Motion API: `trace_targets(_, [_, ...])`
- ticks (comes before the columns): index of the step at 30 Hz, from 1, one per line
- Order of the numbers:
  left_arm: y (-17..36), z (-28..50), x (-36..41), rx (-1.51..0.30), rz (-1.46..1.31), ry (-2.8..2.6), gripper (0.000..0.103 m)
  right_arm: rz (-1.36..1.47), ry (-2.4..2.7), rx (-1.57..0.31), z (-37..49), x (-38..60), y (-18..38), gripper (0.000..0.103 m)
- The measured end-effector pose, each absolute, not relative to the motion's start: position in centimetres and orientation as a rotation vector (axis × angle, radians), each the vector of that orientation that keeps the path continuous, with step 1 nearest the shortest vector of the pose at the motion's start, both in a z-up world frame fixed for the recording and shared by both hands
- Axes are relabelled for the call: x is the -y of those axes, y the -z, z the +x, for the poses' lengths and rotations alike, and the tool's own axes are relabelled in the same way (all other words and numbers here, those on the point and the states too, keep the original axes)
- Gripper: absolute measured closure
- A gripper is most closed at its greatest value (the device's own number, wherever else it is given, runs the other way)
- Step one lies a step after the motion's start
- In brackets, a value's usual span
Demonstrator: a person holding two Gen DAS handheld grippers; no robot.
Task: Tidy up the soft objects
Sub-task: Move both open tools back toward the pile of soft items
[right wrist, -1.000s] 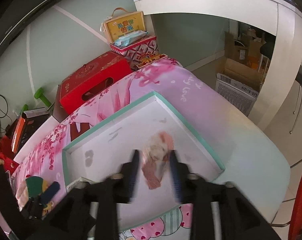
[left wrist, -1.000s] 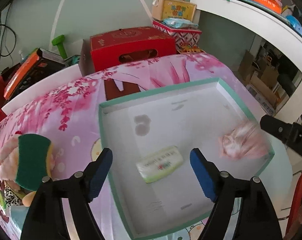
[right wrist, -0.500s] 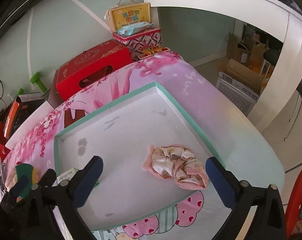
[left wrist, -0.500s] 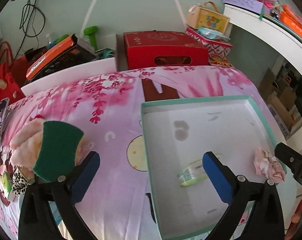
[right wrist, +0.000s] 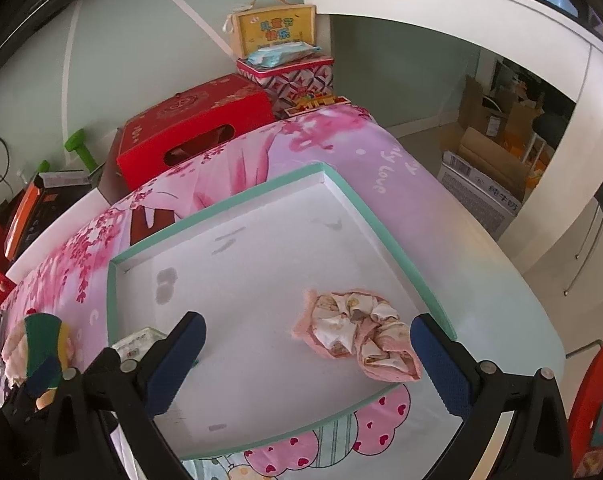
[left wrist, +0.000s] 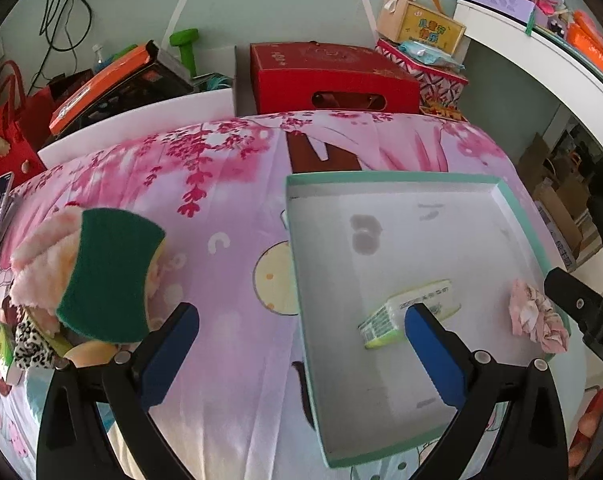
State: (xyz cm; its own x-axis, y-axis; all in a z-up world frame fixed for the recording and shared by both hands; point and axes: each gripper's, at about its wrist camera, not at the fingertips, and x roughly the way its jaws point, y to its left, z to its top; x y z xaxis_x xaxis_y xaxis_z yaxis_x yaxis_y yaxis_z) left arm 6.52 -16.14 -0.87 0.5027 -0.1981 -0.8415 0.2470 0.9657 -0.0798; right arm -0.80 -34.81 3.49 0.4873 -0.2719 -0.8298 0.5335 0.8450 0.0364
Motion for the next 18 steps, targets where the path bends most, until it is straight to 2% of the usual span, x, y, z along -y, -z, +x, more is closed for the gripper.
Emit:
trace_targets(10, [-1.8, 6.0, 12.2, -0.985, 0.000, 0.232, 0.001, 0.321, 0.443, -0.909, -0.3, 33.4, -4.0, 0.000])
trace_targets(18, [-4.7, 5.5, 4.2, -0.933, -0.006, 0.037, 0.001, 0.353, 0.267, -0.856, 0.8, 28.8, -5.1, 0.000])
